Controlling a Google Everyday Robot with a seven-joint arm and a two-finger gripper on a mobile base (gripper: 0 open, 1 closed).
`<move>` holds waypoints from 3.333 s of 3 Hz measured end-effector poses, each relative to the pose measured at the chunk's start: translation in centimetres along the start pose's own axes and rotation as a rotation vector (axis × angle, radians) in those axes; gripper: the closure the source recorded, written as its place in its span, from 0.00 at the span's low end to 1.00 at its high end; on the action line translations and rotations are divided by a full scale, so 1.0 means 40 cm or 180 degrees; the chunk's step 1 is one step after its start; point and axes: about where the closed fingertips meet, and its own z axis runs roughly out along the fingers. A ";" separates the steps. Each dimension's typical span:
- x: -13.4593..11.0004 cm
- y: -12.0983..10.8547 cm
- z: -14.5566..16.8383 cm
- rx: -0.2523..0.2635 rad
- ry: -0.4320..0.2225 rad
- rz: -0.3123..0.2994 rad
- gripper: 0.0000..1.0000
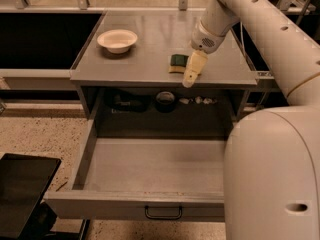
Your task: Place sponge into top drawer
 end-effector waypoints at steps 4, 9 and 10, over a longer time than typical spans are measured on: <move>0.084 -0.100 0.105 0.0043 -0.0051 0.0269 0.18; 0.135 -0.081 -0.070 0.0412 -0.0164 0.0671 1.00; 0.142 -0.014 -0.293 0.0922 -0.0622 0.1045 1.00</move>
Offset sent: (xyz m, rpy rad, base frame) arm 0.0601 -0.0533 -0.0537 0.0683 0.0527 -0.1324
